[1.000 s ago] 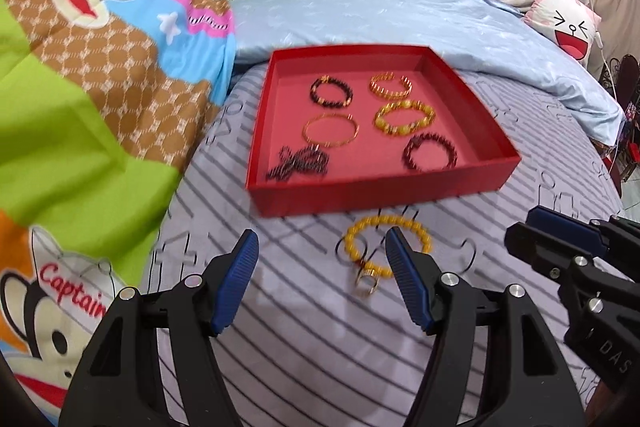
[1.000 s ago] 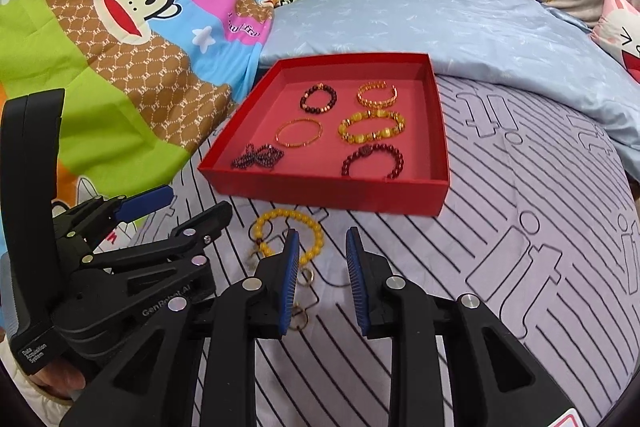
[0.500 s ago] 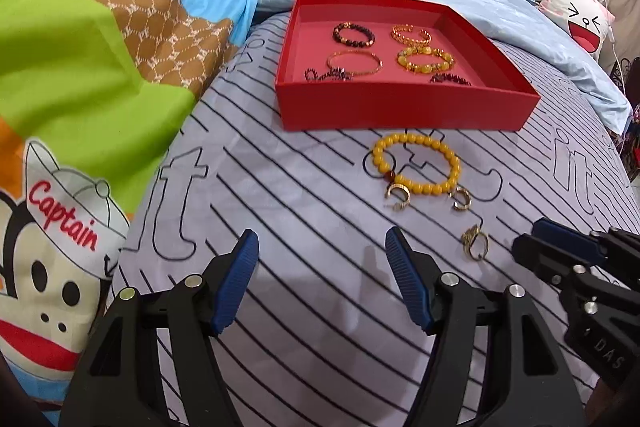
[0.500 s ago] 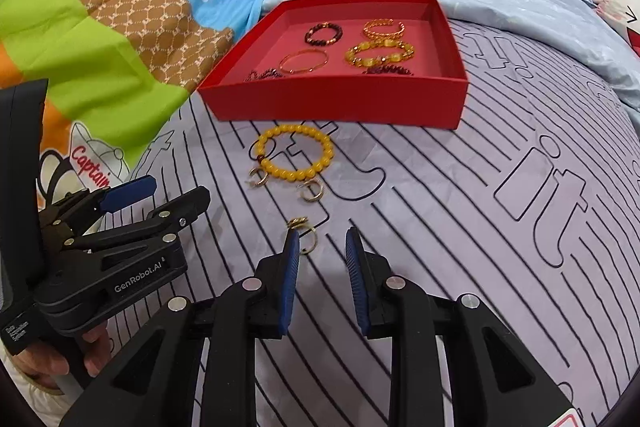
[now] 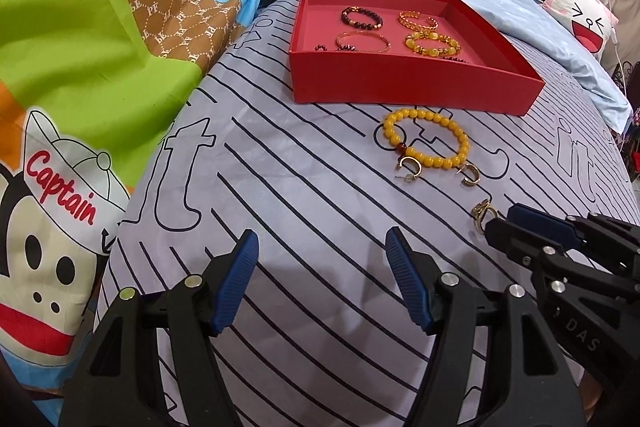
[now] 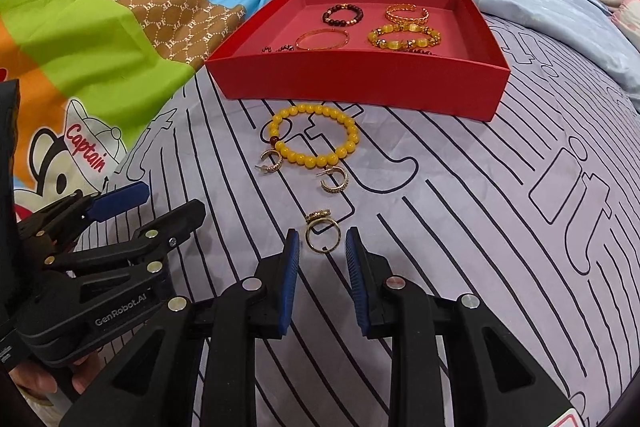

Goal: Organize jewelry
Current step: 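Grasp the yellow bead bracelet with the left tool while the right grasps the gold ring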

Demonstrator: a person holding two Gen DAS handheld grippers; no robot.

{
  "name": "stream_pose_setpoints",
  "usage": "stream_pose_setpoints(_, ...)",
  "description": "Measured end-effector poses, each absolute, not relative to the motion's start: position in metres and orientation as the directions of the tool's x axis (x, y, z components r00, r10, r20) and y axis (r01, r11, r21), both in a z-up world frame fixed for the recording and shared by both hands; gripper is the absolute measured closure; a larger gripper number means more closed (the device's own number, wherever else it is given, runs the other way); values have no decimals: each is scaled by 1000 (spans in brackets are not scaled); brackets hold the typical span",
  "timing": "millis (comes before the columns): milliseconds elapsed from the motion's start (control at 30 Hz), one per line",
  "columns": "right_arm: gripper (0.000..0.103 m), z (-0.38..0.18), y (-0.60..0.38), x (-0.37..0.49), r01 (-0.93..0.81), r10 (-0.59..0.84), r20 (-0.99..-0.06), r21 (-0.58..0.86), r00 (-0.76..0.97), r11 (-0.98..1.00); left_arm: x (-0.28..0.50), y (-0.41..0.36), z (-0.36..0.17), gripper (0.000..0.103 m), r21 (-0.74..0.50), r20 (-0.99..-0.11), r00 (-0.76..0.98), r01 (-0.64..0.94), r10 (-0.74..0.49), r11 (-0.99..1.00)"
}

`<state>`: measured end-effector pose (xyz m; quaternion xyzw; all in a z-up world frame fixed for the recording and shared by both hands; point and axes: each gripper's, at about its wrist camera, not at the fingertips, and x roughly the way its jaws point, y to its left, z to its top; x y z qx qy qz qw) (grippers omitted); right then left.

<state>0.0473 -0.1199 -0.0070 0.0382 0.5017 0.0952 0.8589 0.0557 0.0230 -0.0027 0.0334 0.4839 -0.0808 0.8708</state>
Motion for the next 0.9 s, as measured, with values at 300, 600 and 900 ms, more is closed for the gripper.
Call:
stream_pose_setpoints(300,78,-15,-118,56,-137,201,-859,154,470,979,59,23,-6,40,-21,-854,509,171,-106,985)
stream_pose_setpoints(600,84,-15,-119,55,-140,188,-857,136,480,981,61,19,-7,40,-20,-859,501,175,-107,984)
stream_pose_setpoints(900,84,-2,-139,53,-93,190,-841,165,506,982,74,11,-1,40,-52,-856,497,192,-143,980)
